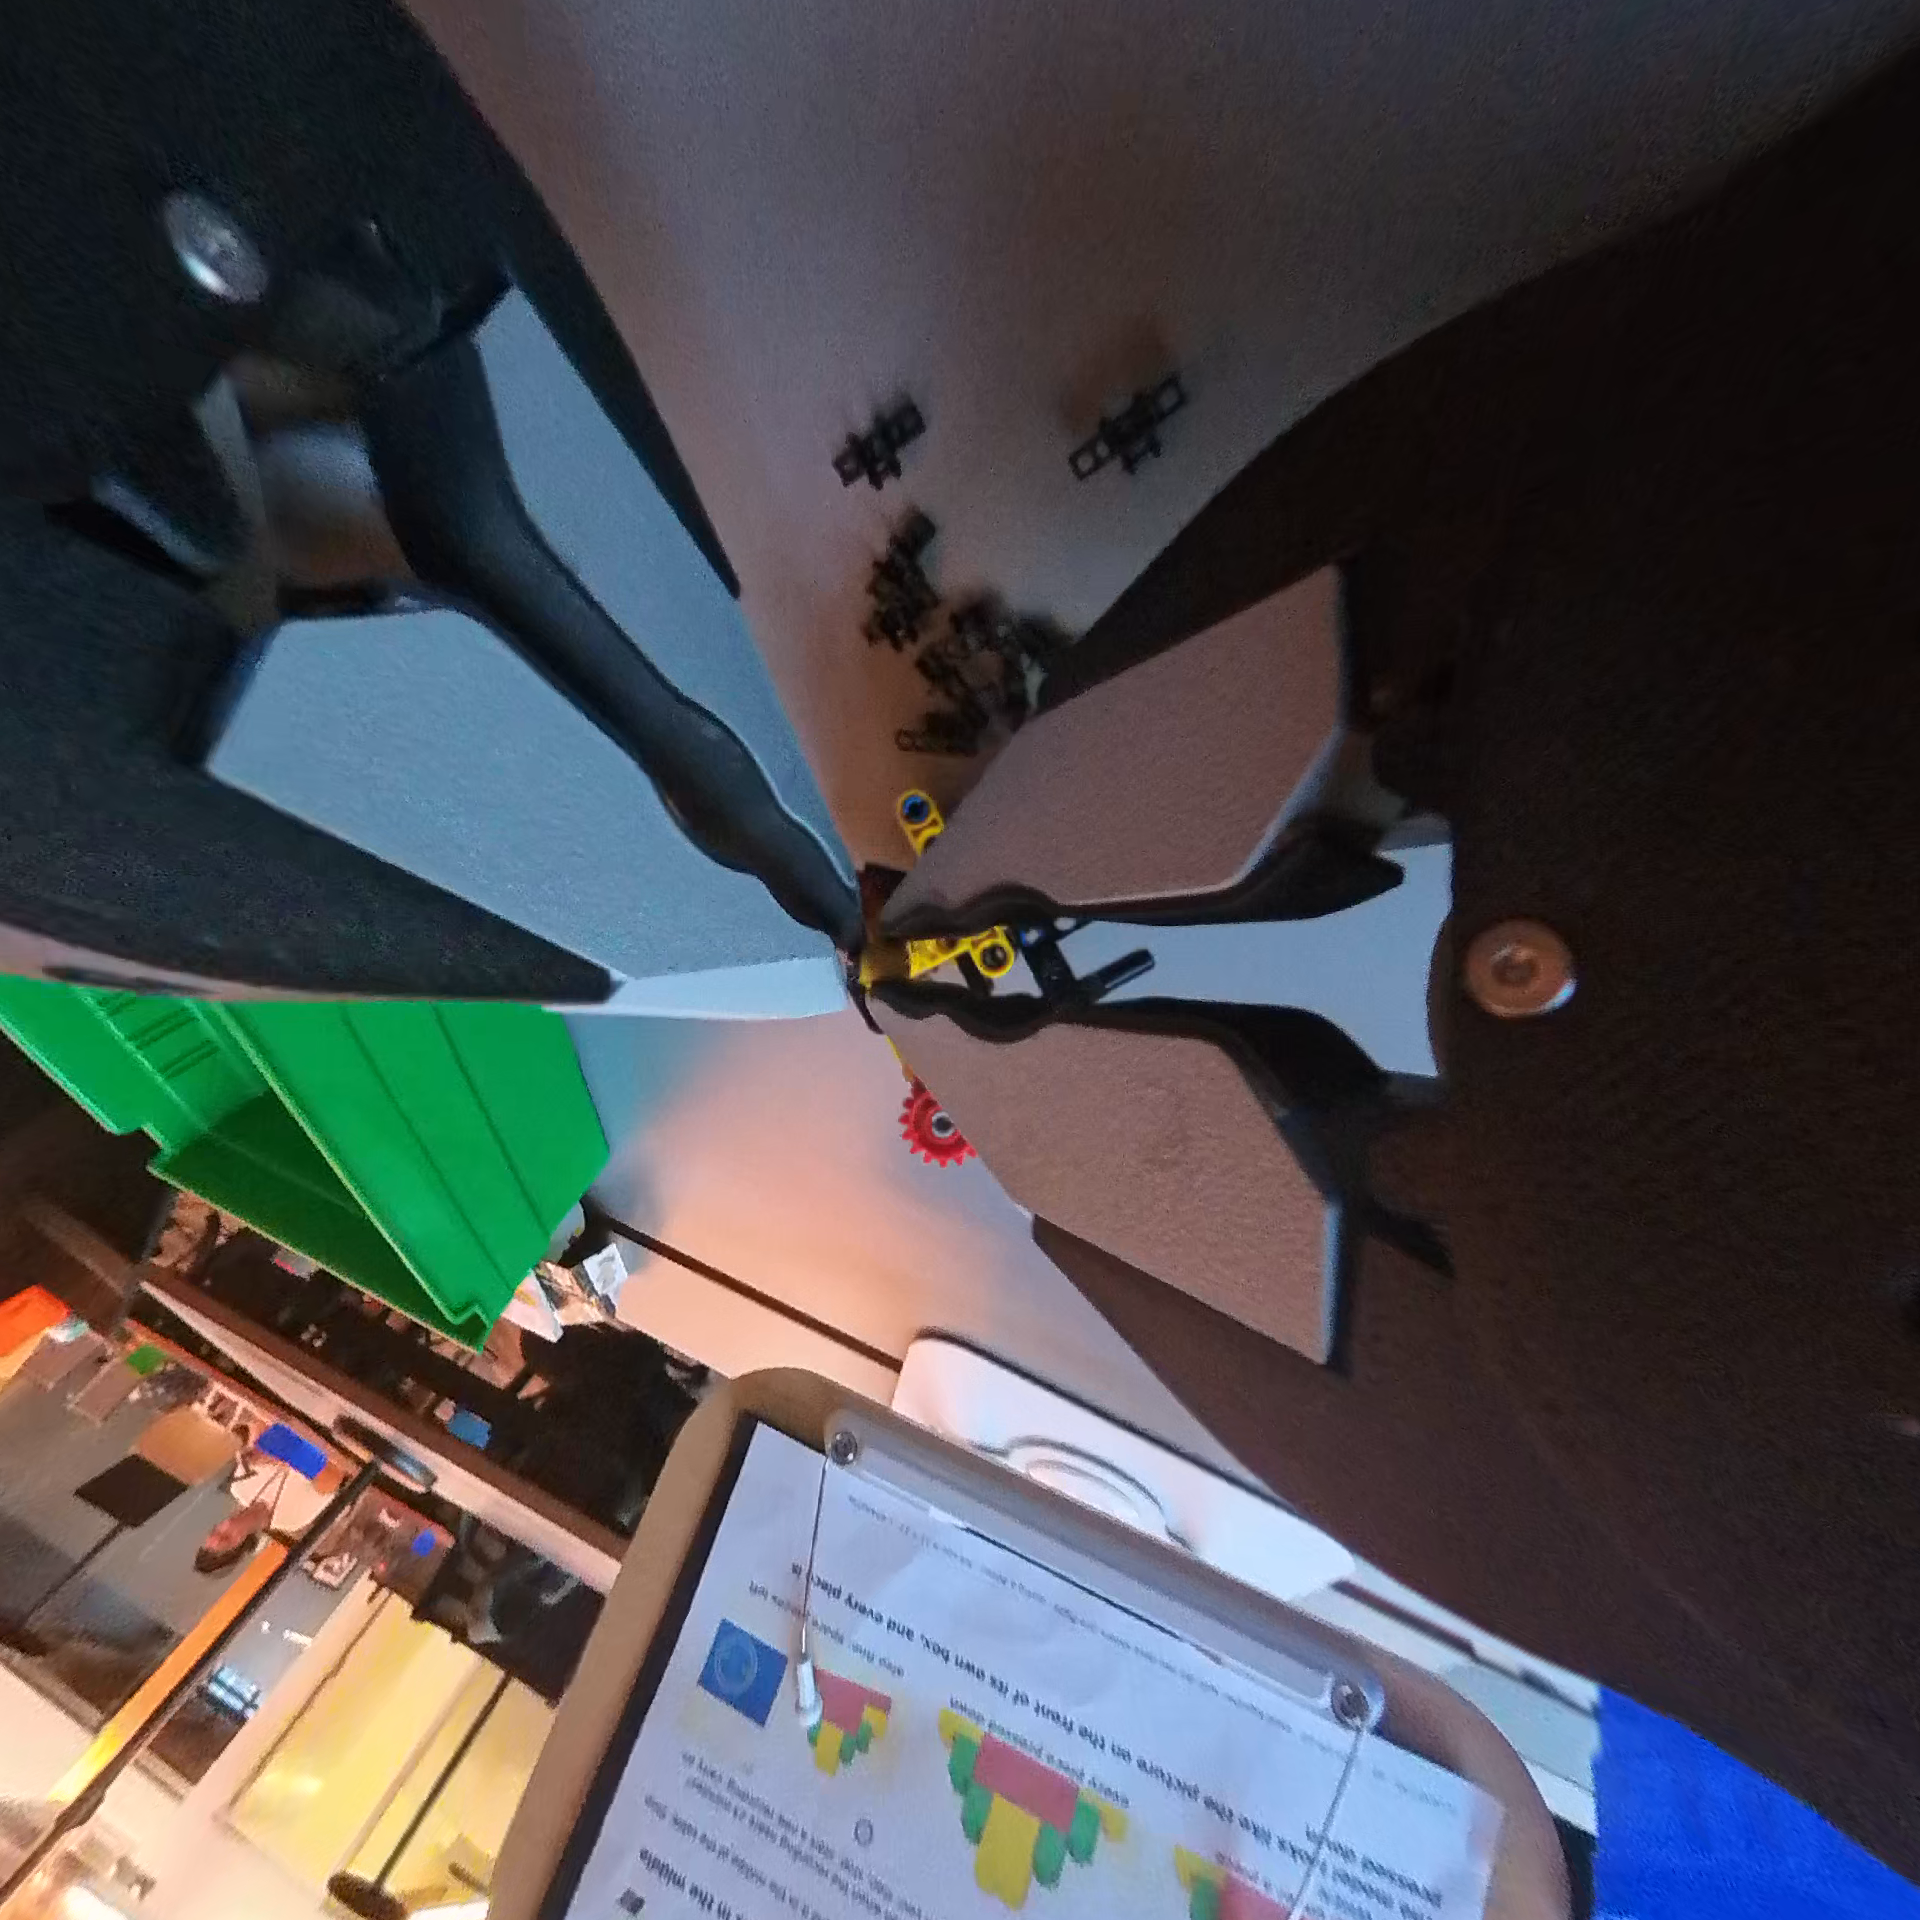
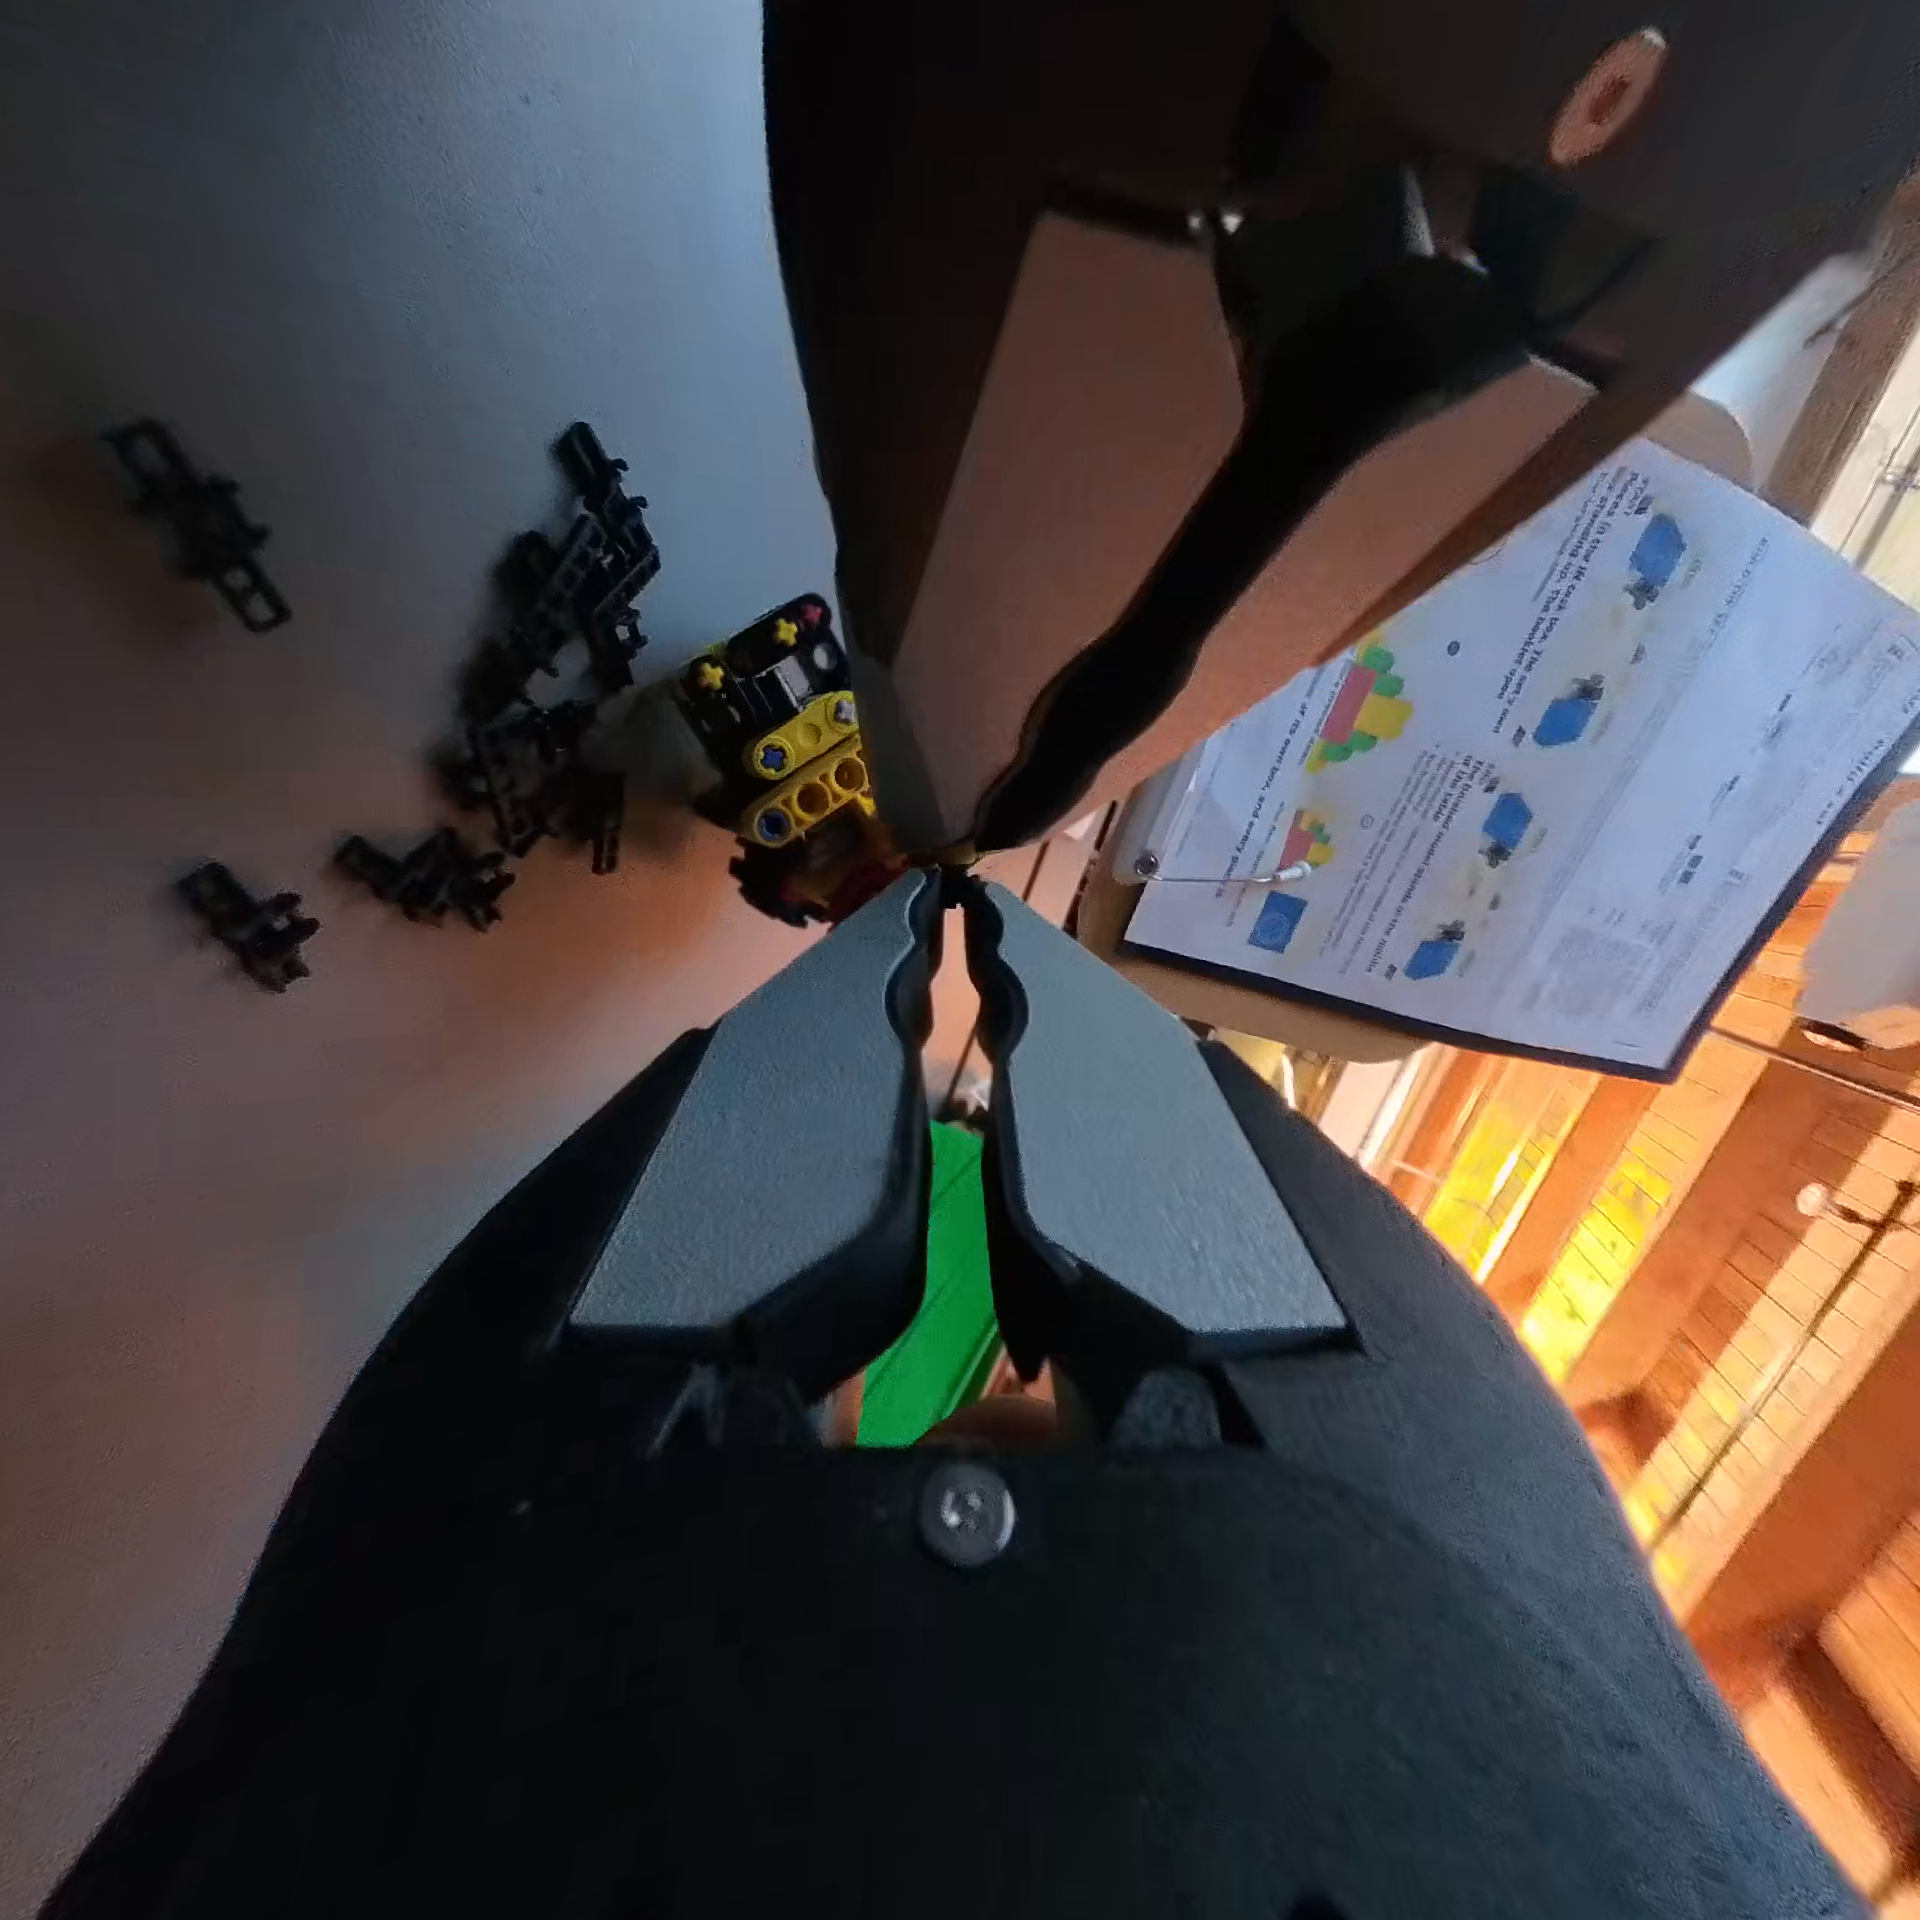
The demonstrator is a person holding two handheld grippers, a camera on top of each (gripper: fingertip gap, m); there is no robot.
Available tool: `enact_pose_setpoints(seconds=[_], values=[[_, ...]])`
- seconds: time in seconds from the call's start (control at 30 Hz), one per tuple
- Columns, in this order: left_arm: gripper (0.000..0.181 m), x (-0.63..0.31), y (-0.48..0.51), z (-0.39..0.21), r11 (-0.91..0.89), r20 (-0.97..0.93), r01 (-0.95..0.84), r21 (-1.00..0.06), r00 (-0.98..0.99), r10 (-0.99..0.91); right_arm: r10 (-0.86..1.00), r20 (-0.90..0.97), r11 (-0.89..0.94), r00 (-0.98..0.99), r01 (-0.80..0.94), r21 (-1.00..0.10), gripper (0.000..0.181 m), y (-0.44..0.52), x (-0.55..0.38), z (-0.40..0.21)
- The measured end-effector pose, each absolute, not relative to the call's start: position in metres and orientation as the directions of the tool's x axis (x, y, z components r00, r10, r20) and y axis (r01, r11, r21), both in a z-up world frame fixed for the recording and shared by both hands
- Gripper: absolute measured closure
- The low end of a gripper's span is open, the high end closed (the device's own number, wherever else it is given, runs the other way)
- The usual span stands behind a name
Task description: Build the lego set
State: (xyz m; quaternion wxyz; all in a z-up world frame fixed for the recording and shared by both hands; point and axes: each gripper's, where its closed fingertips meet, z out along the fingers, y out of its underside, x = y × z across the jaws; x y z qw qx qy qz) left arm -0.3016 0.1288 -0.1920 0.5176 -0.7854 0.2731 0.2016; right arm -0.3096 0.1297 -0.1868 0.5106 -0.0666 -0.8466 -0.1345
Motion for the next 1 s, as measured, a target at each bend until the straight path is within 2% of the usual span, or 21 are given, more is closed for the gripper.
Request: enact_pose_setpoints(seconds=[0.1, 0.27, 0.37, 0.43, 0.47, 0.5, 0.53, 0.6, 0.67, 0.77, 0.87, 0.93, 0.97, 1.0], values=[[0.177, -0.306, 0.130, -0.191, -0.320, -0.649, -0.676, -0.664, 0.733, -0.203, 0.014, 0.872, 0.936, -0.489, 0.314, 0.160, 0.181, 0.134, -0.312, -0.186], [0.177, -0.308, 0.135, -0.173, -0.245, -0.622, -0.637, -0.731, 0.769, -0.147, 0.060, 0.891, 0.938, -0.450, 0.330, 0.104, 0.181, 0.143, -0.315, -0.170], [0.177, -0.310, 0.136, -0.174, -0.255, -0.650, -0.659, -0.707, 0.748, -0.133, 0.069, 0.901, 0.935, -0.428, 0.344, 0.092, 0.181, 0.146, -0.316, -0.174], [0.177, -0.305, 0.133, -0.183, -0.268, -0.654, -0.675, -0.687, 0.735, -0.177, 0.046, 0.916, 0.829, -0.398, 0.527, 0.187, 0.180, 0.197, -0.313, -0.169], [0.178, -0.299, 0.130, -0.185, -0.256, -0.648, -0.676, -0.691, 0.736, -0.194, 0.121, 0.906, 0.793, -0.406, 0.588, 0.158, 0.180, 0.223, -0.307, -0.171], [0.177, -0.294, 0.128, -0.187, -0.253, -0.647, -0.678, -0.690, 0.734, -0.204, 0.221, 0.885, 0.813, -0.409, 0.579, 0.064, 0.180, 0.228, -0.302, -0.173], [0.177, -0.292, 0.128, -0.186, -0.250, -0.657, -0.687, -0.682, 0.726, -0.201, 0.250, 0.889, 0.849, -0.385, 0.529, -0.010, 0.180, 0.219, -0.299, -0.164], [0.177, -0.295, 0.132, -0.179, -0.234, -0.655, -0.678, -0.697, 0.735, -0.175, 0.252, 0.913, 0.882, -0.320, 0.464, -0.081, 0.180, 0.202, -0.294, -0.145], [0.177, -0.299, 0.137, -0.177, -0.228, -0.615, -0.636, -0.738, 0.772, -0.163, 0.324, 0.902, 0.880, -0.285, 0.441, -0.177, 0.180, 0.195, -0.291, -0.140], [0.176, -0.310, 0.139, -0.188, -0.253, -0.612, -0.630, -0.735, 0.776, -0.154, 0.435, 0.859, 0.881, -0.271, 0.325, -0.344, 0.180, 0.178, -0.286, -0.144], [0.176, -0.322, 0.141, -0.186, -0.251, -0.634, -0.639, -0.728, 0.766, -0.111, 0.546, 0.783, 0.837, -0.298, 0.229, -0.496, 0.180, 0.159, -0.281, -0.153], [0.176, -0.331, 0.144, -0.187, -0.268, -0.632, -0.628, -0.731, 0.771, -0.082, 0.629, 0.716, 0.777, -0.304, 0.224, -0.588, 0.180, 0.155, -0.283, -0.161], [0.173, -0.333, 0.145, -0.188, -0.271, -0.621, -0.616, -0.739, 0.780, -0.080, 0.661, 0.687, 0.750, -0.302, 0.222, -0.623, 0.180, 0.154, -0.284, -0.165], [0.163, -0.329, 0.144, -0.188, -0.257, -0.598, -0.602, -0.756, 0.795, -0.103, 0.683, 0.667, 0.728, -0.298, 0.211, -0.652, 0.180, 0.154, -0.286, -0.169]])
